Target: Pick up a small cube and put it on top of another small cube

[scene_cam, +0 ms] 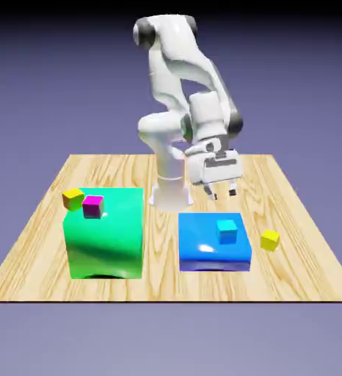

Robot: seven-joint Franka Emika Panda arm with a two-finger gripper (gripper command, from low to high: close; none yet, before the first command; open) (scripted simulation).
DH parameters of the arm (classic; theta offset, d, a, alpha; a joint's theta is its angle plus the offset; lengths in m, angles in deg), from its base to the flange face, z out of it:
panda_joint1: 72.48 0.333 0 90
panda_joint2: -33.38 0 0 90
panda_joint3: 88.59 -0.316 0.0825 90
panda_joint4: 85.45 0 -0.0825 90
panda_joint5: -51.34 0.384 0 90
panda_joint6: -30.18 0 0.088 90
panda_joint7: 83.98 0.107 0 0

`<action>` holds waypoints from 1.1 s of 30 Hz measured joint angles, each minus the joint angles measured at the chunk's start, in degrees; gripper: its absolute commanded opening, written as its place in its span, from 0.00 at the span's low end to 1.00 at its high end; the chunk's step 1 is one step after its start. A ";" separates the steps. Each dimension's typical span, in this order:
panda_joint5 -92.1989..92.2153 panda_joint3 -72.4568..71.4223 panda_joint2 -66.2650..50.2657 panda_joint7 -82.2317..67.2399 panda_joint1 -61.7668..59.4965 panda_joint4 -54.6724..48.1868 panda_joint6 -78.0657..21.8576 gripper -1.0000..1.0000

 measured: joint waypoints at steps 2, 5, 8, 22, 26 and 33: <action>0.62 1.06 -2.18 -4.98 3.55 -0.68 -0.79 0.50; 1.55 2.65 -5.44 -12.46 8.86 -1.70 -1.98 0.50; 2.49 4.24 -8.70 -19.93 14.16 -2.72 -3.17 0.50; 6.84 11.67 -23.93 -54.82 39.00 -7.49 -8.72 0.50; 7.75 13.21 -27.10 -62.09 44.18 -8.48 -9.88 0.50; 17.24 2.59 -39.25 -69.36 35.66 -11.43 -0.67 0.00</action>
